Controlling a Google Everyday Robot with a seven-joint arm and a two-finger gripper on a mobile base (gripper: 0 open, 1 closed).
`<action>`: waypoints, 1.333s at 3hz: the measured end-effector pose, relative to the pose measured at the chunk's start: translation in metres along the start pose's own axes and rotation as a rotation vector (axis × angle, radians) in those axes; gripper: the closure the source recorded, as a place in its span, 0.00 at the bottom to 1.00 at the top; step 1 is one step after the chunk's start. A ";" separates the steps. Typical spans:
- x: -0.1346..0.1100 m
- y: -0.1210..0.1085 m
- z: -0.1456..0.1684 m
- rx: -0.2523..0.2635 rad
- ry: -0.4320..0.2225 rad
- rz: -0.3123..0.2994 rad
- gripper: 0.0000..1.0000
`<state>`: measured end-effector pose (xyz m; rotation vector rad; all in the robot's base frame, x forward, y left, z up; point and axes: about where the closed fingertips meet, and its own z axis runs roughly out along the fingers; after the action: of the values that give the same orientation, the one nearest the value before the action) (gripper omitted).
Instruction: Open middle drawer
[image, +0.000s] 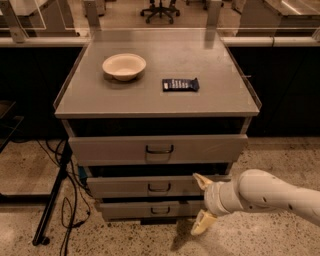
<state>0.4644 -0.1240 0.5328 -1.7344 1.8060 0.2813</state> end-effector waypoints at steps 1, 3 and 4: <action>-0.003 -0.034 0.029 0.051 -0.016 -0.088 0.00; 0.044 -0.075 0.055 0.106 -0.070 -0.109 0.00; 0.046 -0.062 0.077 0.071 -0.068 -0.105 0.00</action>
Offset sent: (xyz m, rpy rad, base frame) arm 0.1066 -0.0052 -0.0465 0.0004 -0.2245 0.0776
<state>0.5476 -0.1275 0.4626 -1.7419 1.6515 0.2270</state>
